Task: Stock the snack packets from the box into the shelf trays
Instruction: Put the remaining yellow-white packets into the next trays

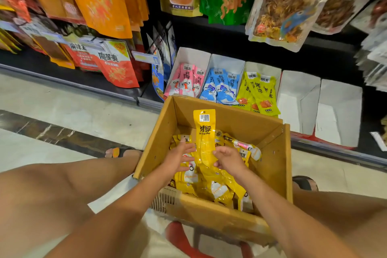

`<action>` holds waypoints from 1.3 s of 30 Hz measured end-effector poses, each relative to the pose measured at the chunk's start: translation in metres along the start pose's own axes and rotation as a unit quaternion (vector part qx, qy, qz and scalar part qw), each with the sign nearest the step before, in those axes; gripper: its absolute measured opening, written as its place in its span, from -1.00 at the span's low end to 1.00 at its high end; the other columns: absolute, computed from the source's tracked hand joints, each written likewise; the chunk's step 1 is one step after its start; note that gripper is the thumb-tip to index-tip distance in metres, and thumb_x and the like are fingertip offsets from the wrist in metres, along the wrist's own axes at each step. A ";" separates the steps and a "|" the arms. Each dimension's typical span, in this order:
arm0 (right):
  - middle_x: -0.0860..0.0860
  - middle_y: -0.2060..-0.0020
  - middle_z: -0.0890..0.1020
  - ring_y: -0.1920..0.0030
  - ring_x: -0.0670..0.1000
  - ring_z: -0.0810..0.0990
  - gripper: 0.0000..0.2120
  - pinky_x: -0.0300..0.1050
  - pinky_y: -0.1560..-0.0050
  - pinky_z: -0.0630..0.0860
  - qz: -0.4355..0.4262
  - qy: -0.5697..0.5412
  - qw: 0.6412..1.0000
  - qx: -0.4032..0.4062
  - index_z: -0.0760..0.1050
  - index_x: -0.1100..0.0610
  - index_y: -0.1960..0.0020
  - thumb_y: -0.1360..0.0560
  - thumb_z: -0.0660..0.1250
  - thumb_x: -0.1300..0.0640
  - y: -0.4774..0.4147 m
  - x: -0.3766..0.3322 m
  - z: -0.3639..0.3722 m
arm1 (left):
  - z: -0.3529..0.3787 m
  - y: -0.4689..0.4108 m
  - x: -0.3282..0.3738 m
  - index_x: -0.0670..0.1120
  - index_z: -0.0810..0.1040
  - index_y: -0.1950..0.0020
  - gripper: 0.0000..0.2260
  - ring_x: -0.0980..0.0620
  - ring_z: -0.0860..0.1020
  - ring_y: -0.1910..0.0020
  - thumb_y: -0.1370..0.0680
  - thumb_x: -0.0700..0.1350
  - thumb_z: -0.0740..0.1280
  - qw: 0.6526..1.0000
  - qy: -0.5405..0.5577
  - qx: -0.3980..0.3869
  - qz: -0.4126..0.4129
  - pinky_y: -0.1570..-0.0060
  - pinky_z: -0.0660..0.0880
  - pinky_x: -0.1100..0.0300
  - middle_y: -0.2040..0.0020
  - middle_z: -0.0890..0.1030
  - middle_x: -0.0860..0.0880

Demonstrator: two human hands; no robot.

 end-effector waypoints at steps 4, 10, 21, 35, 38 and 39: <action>0.01 0.12 0.64 0.48 -0.15 0.58 -0.78 -0.23 0.32 0.55 -0.043 0.013 0.999 0.002 0.56 0.21 -0.22 -0.60 0.37 0.19 0.008 -0.006 0.013 | 0.004 0.004 0.003 0.07 0.43 -0.51 -0.45 0.01 0.61 -0.27 -0.68 0.31 -0.05 1.000 0.013 -0.021 0.001 -0.23 0.57 -0.03 -0.39 0.52 0.10; -0.09 -0.12 0.57 0.39 -0.03 0.62 -0.86 -0.05 0.21 0.63 -0.158 0.083 0.983 -0.043 0.65 -0.09 -0.10 -0.59 0.39 0.09 0.021 -0.010 0.033 | 0.003 -0.002 -0.004 0.15 0.37 -0.44 -0.62 0.01 0.60 -0.26 -0.67 0.26 0.16 0.998 0.059 -0.013 0.000 -0.28 0.56 -0.10 -0.34 0.53 0.09; -0.06 -0.21 0.61 0.37 -0.07 0.66 -0.83 -0.27 0.33 0.48 -0.055 0.138 0.989 -0.010 0.64 0.01 -0.06 -0.64 0.27 0.16 -0.015 0.027 0.013 | -0.033 -0.018 -0.025 0.06 0.62 -0.16 -0.86 -0.03 0.68 -0.09 -0.70 -0.01 0.27 0.987 -0.065 0.131 0.073 -0.18 0.60 -0.16 -0.07 0.73 0.05; 0.19 -0.25 0.55 0.05 0.11 0.61 -0.33 -0.17 0.31 0.48 0.140 0.350 0.924 -0.059 0.20 0.06 -0.57 -0.51 0.34 0.15 -0.066 0.134 -0.026 | -0.051 -0.031 -0.053 0.20 0.57 -0.08 -0.87 0.00 0.69 -0.06 -0.65 0.09 0.23 0.983 -0.071 0.153 0.076 -0.10 0.62 -0.25 -0.02 0.72 0.05; 0.15 -0.40 0.44 -0.12 0.16 0.60 -0.27 -0.13 0.17 0.51 0.126 0.369 0.920 -0.049 0.13 0.05 -0.60 -0.50 0.36 0.13 -0.076 0.130 -0.025 | -0.046 -0.027 -0.047 0.15 0.58 -0.09 -0.84 0.02 0.69 -0.07 -0.71 -0.04 0.22 0.988 -0.042 0.139 0.056 -0.14 0.62 -0.19 -0.02 0.73 0.06; 0.15 -0.39 0.45 -0.18 0.20 0.59 -0.24 -0.04 0.07 0.57 0.126 0.370 0.919 -0.046 0.10 0.05 -0.61 -0.50 0.37 0.11 -0.080 0.132 -0.024 | -0.045 -0.027 -0.046 0.15 0.60 -0.09 -0.82 0.01 0.69 -0.08 -0.72 -0.05 0.21 0.989 -0.031 0.133 0.053 -0.15 0.62 -0.18 -0.03 0.73 0.06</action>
Point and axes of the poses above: each hand's wrist, its own y-axis away from the middle knuckle, its own z-axis out of the palm, x = y × z, the point moved 3 cm from there along -y, towards the middle knuckle
